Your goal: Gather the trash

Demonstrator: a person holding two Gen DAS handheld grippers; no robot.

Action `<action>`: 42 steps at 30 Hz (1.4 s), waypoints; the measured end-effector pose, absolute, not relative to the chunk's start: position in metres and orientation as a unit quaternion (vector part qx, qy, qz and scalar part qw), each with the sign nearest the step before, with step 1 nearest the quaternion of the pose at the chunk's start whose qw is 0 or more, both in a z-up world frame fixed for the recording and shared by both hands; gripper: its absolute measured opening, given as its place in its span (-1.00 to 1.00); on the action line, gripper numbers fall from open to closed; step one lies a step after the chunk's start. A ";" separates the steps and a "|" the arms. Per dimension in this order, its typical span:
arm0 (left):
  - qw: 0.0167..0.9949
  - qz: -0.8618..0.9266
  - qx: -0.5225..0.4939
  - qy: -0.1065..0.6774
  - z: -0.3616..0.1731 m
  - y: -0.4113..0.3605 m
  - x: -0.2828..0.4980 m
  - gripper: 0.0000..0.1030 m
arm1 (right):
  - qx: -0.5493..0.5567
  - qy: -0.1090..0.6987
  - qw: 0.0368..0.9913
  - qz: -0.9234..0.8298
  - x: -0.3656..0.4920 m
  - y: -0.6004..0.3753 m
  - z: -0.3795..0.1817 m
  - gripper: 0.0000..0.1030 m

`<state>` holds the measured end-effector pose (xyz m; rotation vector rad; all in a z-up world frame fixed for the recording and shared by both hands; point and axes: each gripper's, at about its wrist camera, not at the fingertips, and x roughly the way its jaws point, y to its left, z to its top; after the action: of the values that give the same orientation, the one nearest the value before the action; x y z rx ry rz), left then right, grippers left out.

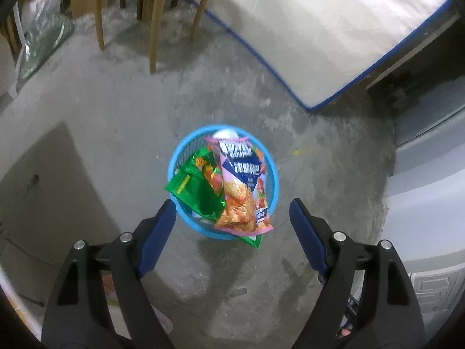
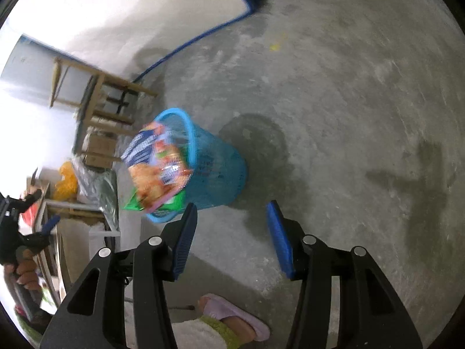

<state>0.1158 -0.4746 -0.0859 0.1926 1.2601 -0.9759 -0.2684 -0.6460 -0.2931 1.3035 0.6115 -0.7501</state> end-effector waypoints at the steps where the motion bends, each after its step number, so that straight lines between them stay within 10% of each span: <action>1: 0.700 -0.441 0.082 0.556 -0.074 -0.465 0.115 0.48 | 0.573 0.274 0.699 -0.330 -0.265 -0.643 -0.283 -0.05; 22: 0.889 -0.293 0.028 0.350 0.080 -0.126 0.032 0.83 | 0.118 0.240 0.940 -0.213 -0.154 -0.417 0.021 0.87; 42: 0.896 -0.091 0.067 0.429 0.018 -0.042 0.018 0.83 | 0.086 0.369 0.887 -0.263 -0.100 -0.306 -0.014 0.87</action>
<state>0.0179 -0.0423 0.0177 0.1396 0.8898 -0.1892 -0.1005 -0.3057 -0.0145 0.1792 0.7665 -0.5472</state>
